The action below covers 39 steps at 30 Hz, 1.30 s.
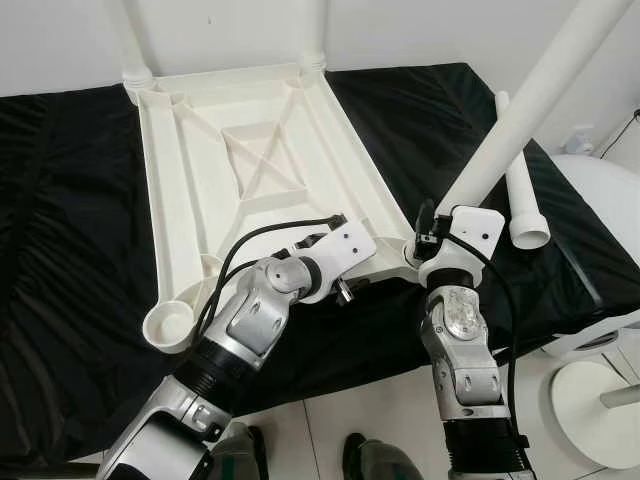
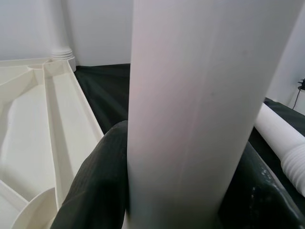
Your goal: Building children table
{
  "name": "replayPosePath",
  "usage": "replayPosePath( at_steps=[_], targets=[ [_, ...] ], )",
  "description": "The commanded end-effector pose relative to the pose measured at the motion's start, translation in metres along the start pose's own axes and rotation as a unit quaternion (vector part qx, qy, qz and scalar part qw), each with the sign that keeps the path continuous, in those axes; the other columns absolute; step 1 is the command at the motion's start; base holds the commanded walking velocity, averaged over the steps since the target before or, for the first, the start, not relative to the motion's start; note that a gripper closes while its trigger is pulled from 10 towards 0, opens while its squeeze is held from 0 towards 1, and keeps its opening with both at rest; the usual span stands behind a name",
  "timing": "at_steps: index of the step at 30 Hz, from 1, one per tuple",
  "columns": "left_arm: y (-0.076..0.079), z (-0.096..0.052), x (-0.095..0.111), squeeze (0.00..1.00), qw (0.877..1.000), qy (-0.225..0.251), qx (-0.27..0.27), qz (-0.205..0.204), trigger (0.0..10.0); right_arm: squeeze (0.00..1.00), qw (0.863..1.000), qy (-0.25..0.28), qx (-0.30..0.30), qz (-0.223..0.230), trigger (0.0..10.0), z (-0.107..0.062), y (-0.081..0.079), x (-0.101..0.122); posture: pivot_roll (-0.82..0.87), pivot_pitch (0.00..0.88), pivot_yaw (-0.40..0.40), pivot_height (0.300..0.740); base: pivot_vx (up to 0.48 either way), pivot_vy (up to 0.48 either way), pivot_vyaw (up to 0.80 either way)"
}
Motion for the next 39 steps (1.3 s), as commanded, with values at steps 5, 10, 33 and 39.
replayPosePath(
  at_steps=[5,10,33,39],
  targets=[
    [-0.015,-0.003,-0.026,0.0,0.998,-0.043,0.044,-0.016,10.0,0.0,0.991,-0.09,-0.09,-0.042,10.0,-0.008,0.038,-0.042,-0.02,0.122,0.002,0.74,0.0,0.0,0.0],
    [-0.014,-0.003,-0.025,0.0,0.998,-0.041,0.043,-0.015,10.0,0.0,0.99,-0.087,-0.102,-0.048,10.0,-0.011,0.037,-0.041,-0.01,0.119,-0.001,0.74,0.0,0.0,0.0],
    [-0.01,-0.002,-0.024,0.0,0.998,-0.04,0.039,-0.014,10.0,0.0,0.996,-0.004,-0.09,-0.015,10.0,-0.006,0.033,-0.003,-0.02,0.111,0.0,0.74,0.0,0.0,0.0],
    [-0.01,-0.002,-0.025,0.0,0.998,-0.041,0.039,-0.015,10.0,0.0,0.996,0.013,-0.086,0.001,10.0,-0.006,0.033,0.006,-0.02,0.118,-0.002,0.74,0.0,0.0,0.0]
  ],
)
Point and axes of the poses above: a point about 5 cm out from each wrist's last joint towards the gripper, its own z axis pointing out of the wrist towards the gripper, its own x axis along the axis of the wrist's last joint, y = z × x, the point moved 5 cm from there along z, pointing out of the wrist towards the gripper, and after that the axes turned 5 degrees about -z, right-handed, at the moved point
